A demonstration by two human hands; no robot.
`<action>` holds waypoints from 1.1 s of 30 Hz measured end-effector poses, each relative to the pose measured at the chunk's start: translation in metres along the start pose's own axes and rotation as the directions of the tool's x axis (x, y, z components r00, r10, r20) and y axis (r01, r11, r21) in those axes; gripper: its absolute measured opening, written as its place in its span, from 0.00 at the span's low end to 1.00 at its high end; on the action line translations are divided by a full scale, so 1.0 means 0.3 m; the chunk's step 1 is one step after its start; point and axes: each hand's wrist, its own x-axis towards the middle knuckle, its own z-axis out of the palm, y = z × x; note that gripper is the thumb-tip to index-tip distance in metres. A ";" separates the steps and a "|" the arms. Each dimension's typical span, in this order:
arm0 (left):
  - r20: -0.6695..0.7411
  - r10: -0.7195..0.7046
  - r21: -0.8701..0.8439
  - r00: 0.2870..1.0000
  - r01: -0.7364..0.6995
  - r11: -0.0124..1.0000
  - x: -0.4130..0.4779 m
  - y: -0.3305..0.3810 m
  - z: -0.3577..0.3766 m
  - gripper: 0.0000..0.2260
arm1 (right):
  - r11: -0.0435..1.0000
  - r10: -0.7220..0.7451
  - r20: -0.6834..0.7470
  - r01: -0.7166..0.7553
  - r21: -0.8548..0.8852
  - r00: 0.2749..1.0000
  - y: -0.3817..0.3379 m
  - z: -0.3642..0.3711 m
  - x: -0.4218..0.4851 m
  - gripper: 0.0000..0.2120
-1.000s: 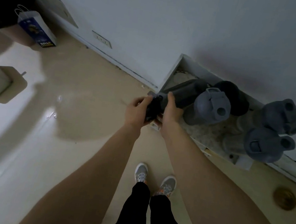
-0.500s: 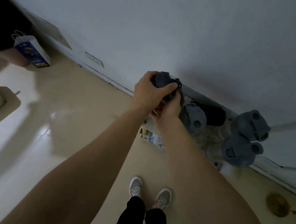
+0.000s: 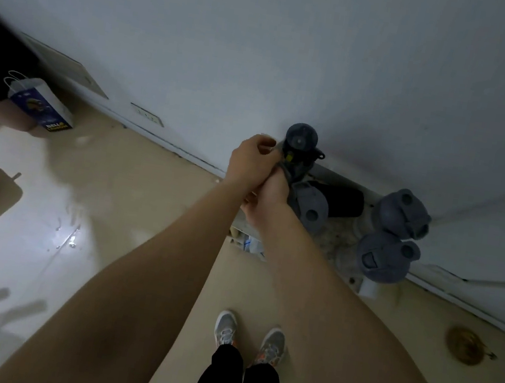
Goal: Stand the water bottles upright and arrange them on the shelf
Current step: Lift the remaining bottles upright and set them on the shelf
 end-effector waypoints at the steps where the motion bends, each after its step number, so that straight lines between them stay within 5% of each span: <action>1: 0.004 0.000 -0.017 1.000 0.000 1.000 -0.009 0.000 -0.001 0.13 | 1.000 0.010 -0.005 -0.010 -0.024 1.000 -0.001 -0.002 -0.012 0.15; 6: 0.008 -0.012 -0.072 1.000 0.012 0.997 -0.056 0.031 -0.014 0.11 | 0.988 -0.001 -0.005 0.000 -0.155 1.000 -0.030 0.000 -0.093 0.16; 10: -0.051 0.001 -0.138 0.999 -0.008 0.990 -0.123 0.084 -0.018 0.10 | 0.877 -0.168 0.021 0.159 -0.454 0.986 -0.120 -0.054 -0.193 0.12; 14: -0.009 0.116 -0.065 0.993 -0.116 0.991 -0.170 0.170 0.039 0.11 | 0.471 -0.537 0.090 0.386 -0.793 0.839 -0.312 -0.182 -0.272 0.10; 16: 0.113 0.170 0.026 0.979 -0.174 0.984 -0.159 0.213 0.094 0.12 | 0.224 -0.645 0.145 0.368 -0.903 0.750 -0.408 -0.254 -0.255 0.10; 18: 0.232 0.188 0.111 0.954 -0.218 0.970 -0.127 0.253 0.156 0.13 | -0.120 -0.594 0.249 0.222 -0.968 0.765 -0.473 -0.296 -0.208 0.11; 20: 0.297 0.178 0.137 0.938 -0.226 0.964 -0.093 0.291 0.204 0.14 | -0.464 -0.396 0.299 0.092 -0.881 0.868 -0.498 -0.309 -0.139 0.07; 22: 0.330 0.164 0.109 0.930 -0.210 0.972 -0.062 0.321 0.239 0.14 | -0.660 -0.241 0.262 0.040 -0.751 0.935 -0.489 -0.301 -0.074 0.06; 25: 0.359 0.132 0.046 0.924 -0.159 0.986 -0.020 0.326 0.274 0.11 | -0.748 -0.186 0.215 0.004 -0.664 0.959 -0.465 -0.325 0.053 0.10; 29: 0.374 0.095 -0.012 0.923 -0.098 0.995 0.023 0.300 0.294 0.08 | -0.754 -0.199 0.112 -0.079 -0.652 0.974 -0.420 -0.372 0.214 0.26; 33: 0.391 0.091 -0.081 0.916 -0.064 0.995 0.052 0.282 0.304 0.06 | -0.745 -0.195 0.096 -0.084 -0.661 0.976 -0.407 -0.386 0.291 0.30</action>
